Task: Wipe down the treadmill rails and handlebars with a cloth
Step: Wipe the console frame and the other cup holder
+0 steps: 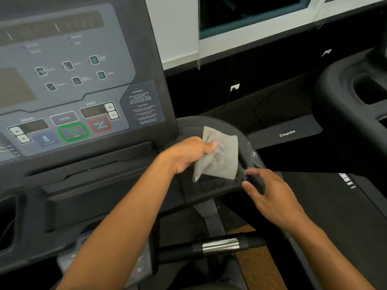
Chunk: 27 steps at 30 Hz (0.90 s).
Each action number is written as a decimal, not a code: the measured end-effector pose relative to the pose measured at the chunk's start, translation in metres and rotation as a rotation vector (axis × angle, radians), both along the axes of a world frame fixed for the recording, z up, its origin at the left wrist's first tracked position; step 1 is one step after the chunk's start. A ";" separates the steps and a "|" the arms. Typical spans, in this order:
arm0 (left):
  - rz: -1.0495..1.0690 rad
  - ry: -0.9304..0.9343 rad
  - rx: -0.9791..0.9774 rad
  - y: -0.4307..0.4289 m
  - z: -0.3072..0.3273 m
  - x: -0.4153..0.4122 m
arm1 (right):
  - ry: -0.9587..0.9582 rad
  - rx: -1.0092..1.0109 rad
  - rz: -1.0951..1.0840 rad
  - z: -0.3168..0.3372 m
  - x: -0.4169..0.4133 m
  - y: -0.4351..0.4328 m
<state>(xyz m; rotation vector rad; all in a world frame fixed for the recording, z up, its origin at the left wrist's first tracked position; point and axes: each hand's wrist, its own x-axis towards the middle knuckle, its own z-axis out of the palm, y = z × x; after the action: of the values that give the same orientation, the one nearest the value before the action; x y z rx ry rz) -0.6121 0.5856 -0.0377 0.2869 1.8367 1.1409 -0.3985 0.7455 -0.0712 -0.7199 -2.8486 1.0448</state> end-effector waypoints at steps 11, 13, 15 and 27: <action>-1.097 1.067 -0.735 0.005 -0.053 -0.010 | 0.008 0.000 -0.051 0.002 0.014 0.016; -1.081 0.916 -0.837 0.009 -0.047 -0.010 | 0.010 0.001 -0.076 0.003 0.018 0.020; -1.035 0.844 -0.818 0.018 -0.037 -0.005 | 0.021 0.007 -0.089 0.001 0.022 0.022; 0.242 -0.222 0.090 0.002 -0.009 0.024 | 0.037 -0.047 -0.130 0.000 0.032 0.029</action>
<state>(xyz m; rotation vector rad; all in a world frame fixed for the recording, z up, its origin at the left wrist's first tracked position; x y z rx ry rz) -0.5876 0.5878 -0.0465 -0.0135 1.6568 1.3657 -0.3664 0.7741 -0.0716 -0.8671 -2.7129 1.0973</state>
